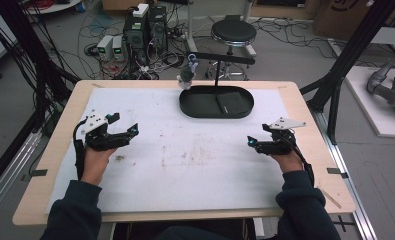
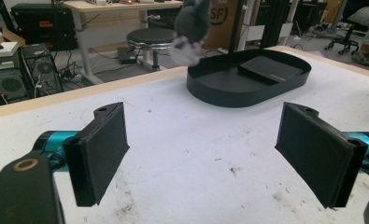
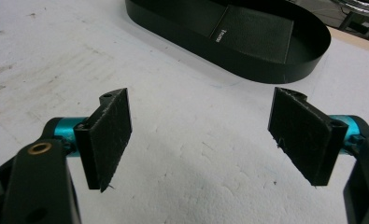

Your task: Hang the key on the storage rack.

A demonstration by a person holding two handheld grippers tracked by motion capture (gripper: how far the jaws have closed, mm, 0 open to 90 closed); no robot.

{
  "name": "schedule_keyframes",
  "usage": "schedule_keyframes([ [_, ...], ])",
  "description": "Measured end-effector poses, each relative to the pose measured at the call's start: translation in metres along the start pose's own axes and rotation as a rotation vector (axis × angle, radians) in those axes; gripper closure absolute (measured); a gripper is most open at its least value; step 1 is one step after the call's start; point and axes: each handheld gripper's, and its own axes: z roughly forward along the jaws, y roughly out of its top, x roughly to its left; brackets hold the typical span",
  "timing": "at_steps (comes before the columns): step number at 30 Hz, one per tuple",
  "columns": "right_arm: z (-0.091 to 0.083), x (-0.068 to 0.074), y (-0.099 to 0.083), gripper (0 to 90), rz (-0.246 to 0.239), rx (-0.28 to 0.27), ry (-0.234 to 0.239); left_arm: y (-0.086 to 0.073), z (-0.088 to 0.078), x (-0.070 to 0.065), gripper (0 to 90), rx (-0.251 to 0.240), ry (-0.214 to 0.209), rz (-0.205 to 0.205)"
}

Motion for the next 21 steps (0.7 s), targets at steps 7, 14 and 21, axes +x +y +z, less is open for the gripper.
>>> schedule_keyframes([
  [7, 0.004, 0.001, 0.000, 21.9, -0.004, 0.012, -0.002, -0.006, -0.005, 0.003, 16.2, -0.009, 0.004, -0.034],
  [14, 0.006, 0.000, -0.001, 21.9, -0.003, 0.017, 0.002, -0.010, -0.005, 0.005, 16.2, 0.000, 0.010, -0.036],
  [21, 0.007, 0.000, -0.001, 21.9, -0.006, 0.017, 0.002, -0.012, -0.005, 0.008, 16.2, 0.007, 0.019, -0.045],
])
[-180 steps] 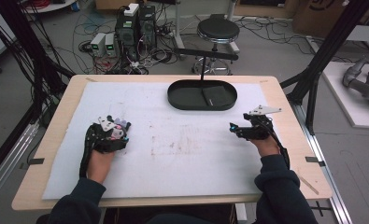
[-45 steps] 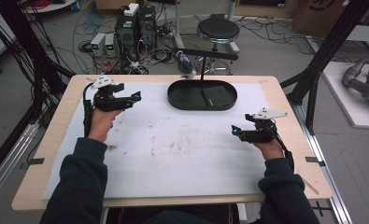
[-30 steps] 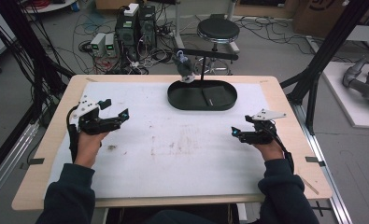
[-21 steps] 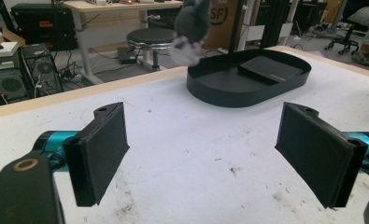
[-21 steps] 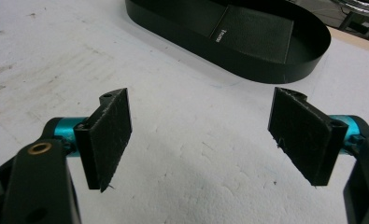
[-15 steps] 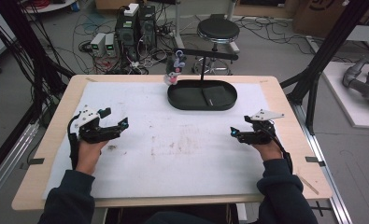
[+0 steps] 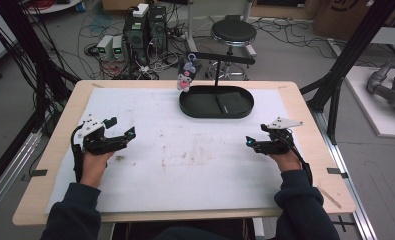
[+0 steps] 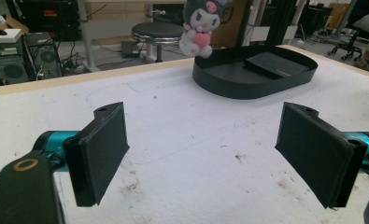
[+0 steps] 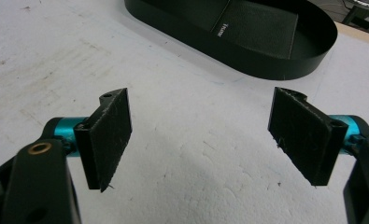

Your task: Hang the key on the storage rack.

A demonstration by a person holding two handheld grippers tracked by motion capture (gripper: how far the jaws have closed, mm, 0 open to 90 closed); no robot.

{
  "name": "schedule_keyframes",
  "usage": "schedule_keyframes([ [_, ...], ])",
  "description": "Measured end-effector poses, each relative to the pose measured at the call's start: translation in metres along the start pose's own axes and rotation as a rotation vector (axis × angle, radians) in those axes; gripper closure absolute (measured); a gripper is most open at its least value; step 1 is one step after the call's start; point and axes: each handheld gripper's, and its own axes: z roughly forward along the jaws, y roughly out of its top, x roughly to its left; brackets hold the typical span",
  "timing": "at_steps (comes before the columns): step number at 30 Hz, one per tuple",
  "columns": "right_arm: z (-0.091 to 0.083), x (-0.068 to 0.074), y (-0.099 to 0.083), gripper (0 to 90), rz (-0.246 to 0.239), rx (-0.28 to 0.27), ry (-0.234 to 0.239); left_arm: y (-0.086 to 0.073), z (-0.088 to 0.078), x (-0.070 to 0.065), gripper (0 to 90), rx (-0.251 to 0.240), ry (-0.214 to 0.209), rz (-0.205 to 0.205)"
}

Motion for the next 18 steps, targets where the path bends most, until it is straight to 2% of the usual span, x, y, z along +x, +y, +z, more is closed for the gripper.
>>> schedule_keyframes([
  [18, -0.0001, -0.0013, -0.0001, 21.9, 0.011, -0.004, -0.003, -0.0016, -0.0005, 0.0037, 16.2, 0.003, 0.017, -0.005],
])
